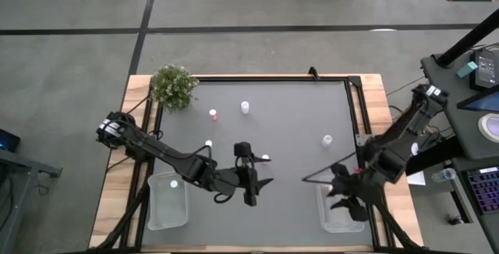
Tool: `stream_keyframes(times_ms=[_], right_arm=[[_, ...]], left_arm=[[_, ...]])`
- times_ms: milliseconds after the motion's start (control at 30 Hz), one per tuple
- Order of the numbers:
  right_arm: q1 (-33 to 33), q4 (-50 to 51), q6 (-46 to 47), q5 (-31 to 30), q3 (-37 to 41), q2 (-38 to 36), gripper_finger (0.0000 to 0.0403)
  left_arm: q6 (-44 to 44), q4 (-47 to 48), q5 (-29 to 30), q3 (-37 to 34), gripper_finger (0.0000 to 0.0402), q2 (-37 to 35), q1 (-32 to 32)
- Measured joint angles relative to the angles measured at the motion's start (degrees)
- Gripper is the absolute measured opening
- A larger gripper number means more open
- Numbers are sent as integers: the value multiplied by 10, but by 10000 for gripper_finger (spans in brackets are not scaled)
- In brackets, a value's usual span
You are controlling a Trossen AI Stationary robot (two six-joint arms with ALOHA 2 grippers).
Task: Pick and place medicine bottles into bin by pill shape (circle, oval)
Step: Put the left transparent capsule bottle into the transparent bin
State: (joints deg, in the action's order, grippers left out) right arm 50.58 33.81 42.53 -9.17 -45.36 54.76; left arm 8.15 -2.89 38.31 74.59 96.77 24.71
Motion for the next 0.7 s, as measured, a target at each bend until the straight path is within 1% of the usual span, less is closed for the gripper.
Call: stream_keyframes(times_ms=[133, 233, 367, 467, 533, 700], right_arm=[[79, -2, 79, -30, 24, 2, 135], [128, -2, 115, -78, 35, 4, 135], [178, -8, 132, -151, 62, 15, 135], [197, -41, 131, -189, 93, 29, 135], [201, -65, 131, -204, 113, 41, 135], [200, -128, 124, -217, 152, 70, 135]], left_arm=[[-1, -16, 0, 0, 262, -6, 0], [9, -39, 0, 0, 262, -10, 0], [21, -81, 1, 0, 262, -14, 0], [30, -105, 1, 0, 262, -14, 0], [30, -114, 1, 0, 262, -14, 0], [32, -133, 1, 0, 262, -14, -4]])
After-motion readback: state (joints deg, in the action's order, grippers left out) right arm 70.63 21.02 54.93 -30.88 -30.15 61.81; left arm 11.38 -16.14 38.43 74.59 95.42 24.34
